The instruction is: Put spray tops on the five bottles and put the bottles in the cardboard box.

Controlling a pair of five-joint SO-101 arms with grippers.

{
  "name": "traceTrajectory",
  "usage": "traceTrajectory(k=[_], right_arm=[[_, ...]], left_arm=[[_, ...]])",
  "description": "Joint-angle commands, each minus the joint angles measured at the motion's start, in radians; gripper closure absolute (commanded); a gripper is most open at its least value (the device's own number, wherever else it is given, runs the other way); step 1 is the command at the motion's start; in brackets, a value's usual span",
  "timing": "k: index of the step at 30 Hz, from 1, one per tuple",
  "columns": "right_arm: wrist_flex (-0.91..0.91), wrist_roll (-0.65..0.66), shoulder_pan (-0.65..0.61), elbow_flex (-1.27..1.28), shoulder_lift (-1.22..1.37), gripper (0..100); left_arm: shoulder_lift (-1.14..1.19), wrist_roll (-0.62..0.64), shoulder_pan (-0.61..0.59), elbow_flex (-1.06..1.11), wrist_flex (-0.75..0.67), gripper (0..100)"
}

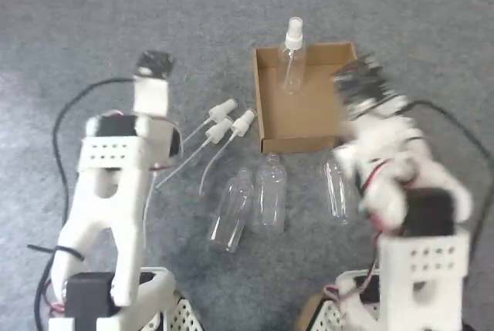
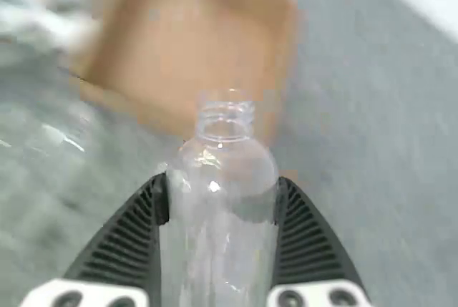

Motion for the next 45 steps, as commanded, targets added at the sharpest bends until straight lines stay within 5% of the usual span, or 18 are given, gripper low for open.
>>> traceTrajectory(k=[1, 11, 18, 35, 45], right_arm=[[-0.153, -0.095, -0.24, 0.083, -0.038, 99.3], [-0.463, -0.17, -0.483, 0.364, -0.036, 99.3], [-0.55, -0.163, -0.644, 0.526, -0.058, 99.2], [-0.704, -0.218, -0.656, 0.647, -0.133, 99.3], [-0.702, -0.218, -0.657, 0.654, -0.133, 99.3]], left_arm=[[-0.101, 0.071, -0.017, -0.191, 0.101, 99], [-0.666, 0.244, -0.026, -0.209, 0.103, 99], [-0.924, 0.368, -0.017, 0.018, -0.117, 99], [-1.165, 0.514, -0.014, 0.183, -0.245, 99], [-1.169, 0.508, 0.133, 0.311, -0.365, 99]])
